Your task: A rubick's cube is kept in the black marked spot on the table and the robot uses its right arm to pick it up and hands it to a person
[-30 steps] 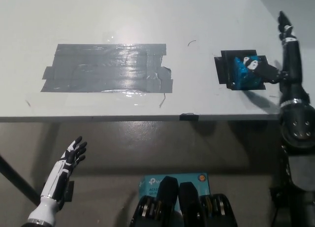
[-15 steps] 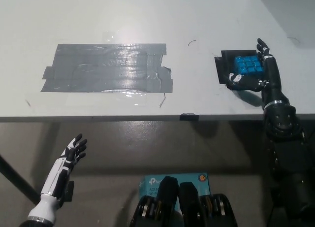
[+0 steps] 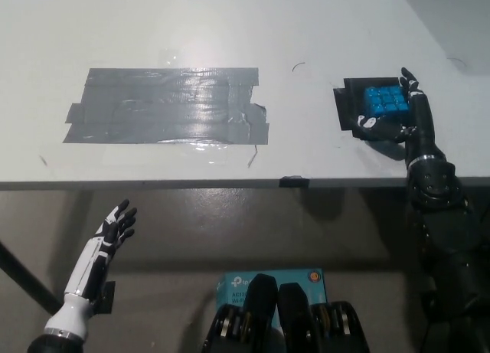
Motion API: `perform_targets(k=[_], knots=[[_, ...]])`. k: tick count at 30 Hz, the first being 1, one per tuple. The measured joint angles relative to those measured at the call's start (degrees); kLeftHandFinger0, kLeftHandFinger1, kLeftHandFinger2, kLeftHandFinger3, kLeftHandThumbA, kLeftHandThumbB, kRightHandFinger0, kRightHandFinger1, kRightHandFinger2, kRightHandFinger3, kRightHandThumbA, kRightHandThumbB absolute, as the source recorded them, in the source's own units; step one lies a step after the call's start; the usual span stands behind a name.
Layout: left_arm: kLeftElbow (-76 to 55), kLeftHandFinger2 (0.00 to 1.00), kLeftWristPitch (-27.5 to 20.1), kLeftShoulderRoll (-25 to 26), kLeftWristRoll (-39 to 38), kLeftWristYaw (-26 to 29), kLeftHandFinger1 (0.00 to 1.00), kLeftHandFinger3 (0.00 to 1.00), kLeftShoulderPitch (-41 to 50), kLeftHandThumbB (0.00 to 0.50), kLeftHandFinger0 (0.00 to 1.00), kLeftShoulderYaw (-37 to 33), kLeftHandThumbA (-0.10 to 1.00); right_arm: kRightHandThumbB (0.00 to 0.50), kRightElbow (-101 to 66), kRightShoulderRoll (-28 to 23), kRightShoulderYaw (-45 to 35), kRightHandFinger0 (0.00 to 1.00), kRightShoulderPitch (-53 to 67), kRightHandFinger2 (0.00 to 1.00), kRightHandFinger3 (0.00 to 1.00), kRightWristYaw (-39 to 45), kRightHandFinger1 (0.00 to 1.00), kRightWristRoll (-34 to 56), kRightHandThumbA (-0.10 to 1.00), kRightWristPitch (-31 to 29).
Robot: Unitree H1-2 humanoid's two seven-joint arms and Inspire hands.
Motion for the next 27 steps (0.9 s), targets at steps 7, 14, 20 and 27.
perform_targets(k=[7, 14, 20, 27], knots=[[0.0, 1.00, 0.0, 0.0, 0.0, 0.0, 1.00, 1.00, 0.0, 0.232, 1.00, 0.0, 1.00, 0.458, 3.6, 0.0, 0.0, 1.00, -1.5, 1.00, 1.00, -0.8, 1.00, 1.0, 0.90, -1.8], [0.0, 1.00, 0.1, 0.0, 0.0, 0.0, 1.00, 1.00, -0.6, 0.219, 1.00, 0.0, 1.00, 0.296, 12.0, -0.3, 5.4, 0.06, -5.9, 0.37, 0.41, -5.9, 0.22, -1.4, -0.10, -1.4], [0.0, 1.00, 0.1, 0.0, 0.0, 0.0, 1.00, 1.00, -0.9, 0.235, 1.00, 0.1, 1.00, 0.298, 17.2, -1.8, 15.5, 0.00, -8.3, 0.39, 0.35, -12.0, 0.20, -7.3, -0.10, 0.7], [0.0, 1.00, 0.1, 0.0, 0.0, 0.0, 1.00, 1.00, -1.2, 0.218, 1.00, 0.1, 1.00, 0.259, 19.6, -1.9, 20.4, 0.00, -8.7, 0.74, 0.51, -16.2, 0.38, -10.0, -0.10, 0.9]])
